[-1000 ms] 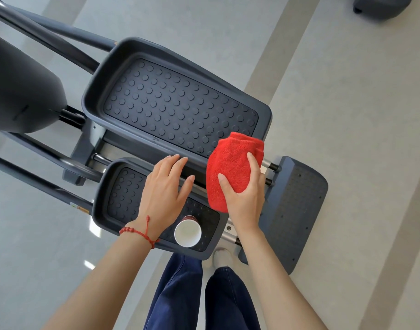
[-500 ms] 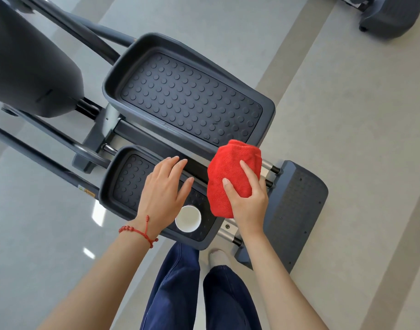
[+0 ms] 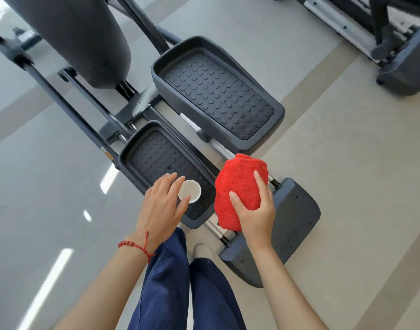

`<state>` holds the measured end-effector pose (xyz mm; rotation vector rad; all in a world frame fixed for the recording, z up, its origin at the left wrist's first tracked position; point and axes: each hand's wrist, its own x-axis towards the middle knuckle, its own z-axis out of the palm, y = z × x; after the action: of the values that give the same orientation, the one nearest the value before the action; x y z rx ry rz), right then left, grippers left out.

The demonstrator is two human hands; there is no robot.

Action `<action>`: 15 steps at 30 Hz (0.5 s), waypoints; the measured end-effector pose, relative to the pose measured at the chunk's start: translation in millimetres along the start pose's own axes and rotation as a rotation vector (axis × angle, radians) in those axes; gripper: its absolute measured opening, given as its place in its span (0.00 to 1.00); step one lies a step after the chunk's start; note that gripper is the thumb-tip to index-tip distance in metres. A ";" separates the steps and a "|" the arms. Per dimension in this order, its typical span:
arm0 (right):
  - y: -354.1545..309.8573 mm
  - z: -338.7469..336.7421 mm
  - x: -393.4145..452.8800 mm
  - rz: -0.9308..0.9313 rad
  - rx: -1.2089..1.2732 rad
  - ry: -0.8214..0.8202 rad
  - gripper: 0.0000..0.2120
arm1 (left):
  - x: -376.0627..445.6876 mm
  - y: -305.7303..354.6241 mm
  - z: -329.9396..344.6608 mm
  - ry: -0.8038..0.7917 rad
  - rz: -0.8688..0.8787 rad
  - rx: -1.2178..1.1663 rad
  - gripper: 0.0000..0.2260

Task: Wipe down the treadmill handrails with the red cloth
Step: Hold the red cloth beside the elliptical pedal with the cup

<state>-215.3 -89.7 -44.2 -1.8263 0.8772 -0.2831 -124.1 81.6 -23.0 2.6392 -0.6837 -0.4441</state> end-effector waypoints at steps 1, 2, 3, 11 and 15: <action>-1.4 -3.6 -4.0 -0.013 -0.002 -0.012 0.32 | -9.9 0.5 -2.2 0.014 -0.016 -0.006 0.17; -2.8 -6.6 -7.9 -0.023 -0.003 -0.024 0.32 | -19.4 0.8 -4.3 0.026 -0.035 -0.014 0.17; -4.5 -8.8 -11.8 -0.032 -0.004 -0.032 0.32 | -28.3 0.8 -6.6 0.035 -0.057 -0.019 0.17; -23.7 7.3 -46.4 -0.097 -0.023 -0.177 0.33 | -94.9 -18.9 -30.8 0.117 -0.196 -0.023 0.17; -33.3 29.8 -73.0 -0.171 -0.031 -0.238 0.33 | -131.2 -38.9 -39.4 0.164 -0.242 -0.006 0.16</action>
<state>-235.5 -12.6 -13.0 -1.9212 0.5650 -0.1548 -202.6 191.7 21.8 2.7258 -0.3129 -0.2891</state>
